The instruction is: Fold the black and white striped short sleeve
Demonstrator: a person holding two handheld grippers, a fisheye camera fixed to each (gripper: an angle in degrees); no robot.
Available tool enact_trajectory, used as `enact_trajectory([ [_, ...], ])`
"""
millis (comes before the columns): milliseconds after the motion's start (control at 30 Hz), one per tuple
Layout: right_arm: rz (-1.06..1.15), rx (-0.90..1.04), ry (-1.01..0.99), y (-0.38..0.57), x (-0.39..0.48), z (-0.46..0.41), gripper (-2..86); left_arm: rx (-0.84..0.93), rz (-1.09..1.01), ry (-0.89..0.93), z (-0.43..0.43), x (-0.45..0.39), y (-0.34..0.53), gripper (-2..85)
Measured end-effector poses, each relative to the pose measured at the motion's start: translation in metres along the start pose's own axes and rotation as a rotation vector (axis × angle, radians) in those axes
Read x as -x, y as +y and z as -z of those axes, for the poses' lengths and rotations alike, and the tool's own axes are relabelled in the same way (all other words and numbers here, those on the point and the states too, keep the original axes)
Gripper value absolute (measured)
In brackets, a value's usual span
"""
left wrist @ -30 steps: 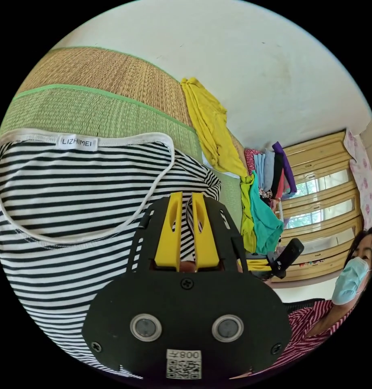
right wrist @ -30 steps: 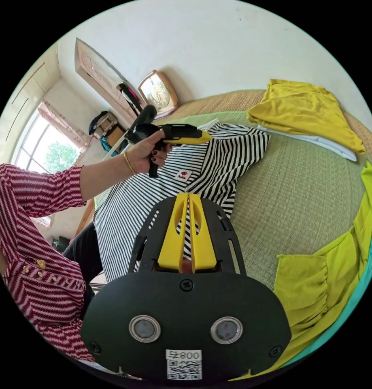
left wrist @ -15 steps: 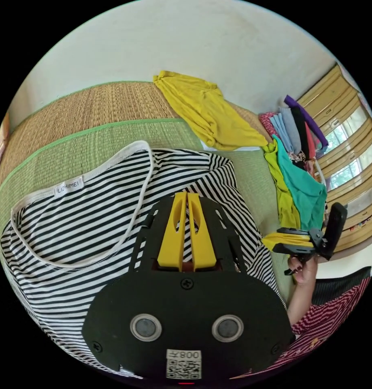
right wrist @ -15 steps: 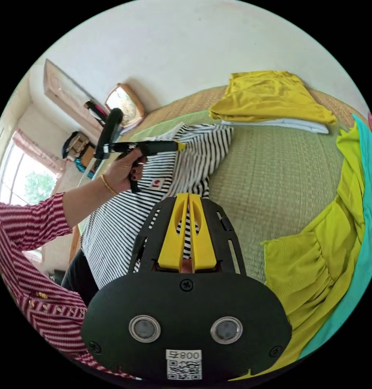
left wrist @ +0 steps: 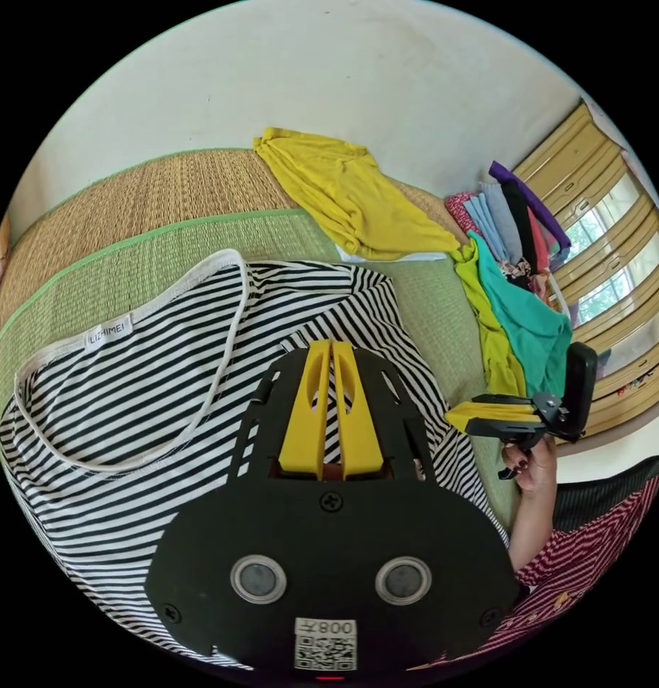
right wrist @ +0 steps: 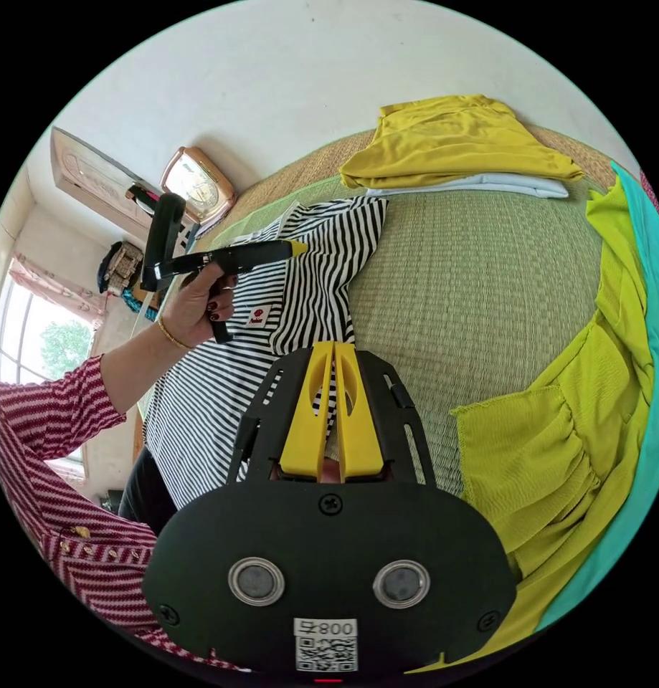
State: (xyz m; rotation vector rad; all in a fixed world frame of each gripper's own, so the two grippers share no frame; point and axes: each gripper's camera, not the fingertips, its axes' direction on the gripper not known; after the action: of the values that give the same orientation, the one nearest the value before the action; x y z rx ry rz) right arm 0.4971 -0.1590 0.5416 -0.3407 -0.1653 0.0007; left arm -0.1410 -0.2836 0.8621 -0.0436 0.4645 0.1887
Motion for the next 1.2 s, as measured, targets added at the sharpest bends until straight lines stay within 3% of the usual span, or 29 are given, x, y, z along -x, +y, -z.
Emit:
enact_trajectory([
  [133,-0.036,-0.045,-0.101,-0.003,-0.015,0.004,0.1,-0.056,0.052,0.065,0.048,0.016,0.033,0.3],
  [300,-0.181,-0.177,-0.480,0.007,-0.064,0.010,0.1,-0.177,0.244,0.105,0.163,0.075,0.132,1.3],
  [500,-0.172,-0.141,-0.390,-0.009,-0.039,0.009,0.1,-0.348,0.636,-0.167,0.318,0.162,0.288,4.7],
  [633,-0.177,-0.152,-0.298,-0.021,-0.009,0.020,0.1,-0.436,0.830,-0.218,0.374,0.202,0.363,6.4],
  [900,0.042,-0.099,-0.203,-0.099,0.145,0.014,0.4,-0.494,0.869,-0.100,0.421,0.271,0.409,8.9],
  [1200,0.477,0.149,-0.142,-0.212,0.402,-0.120,4.9,-0.501,0.824,-0.039,0.466,0.298,0.437,4.2],
])
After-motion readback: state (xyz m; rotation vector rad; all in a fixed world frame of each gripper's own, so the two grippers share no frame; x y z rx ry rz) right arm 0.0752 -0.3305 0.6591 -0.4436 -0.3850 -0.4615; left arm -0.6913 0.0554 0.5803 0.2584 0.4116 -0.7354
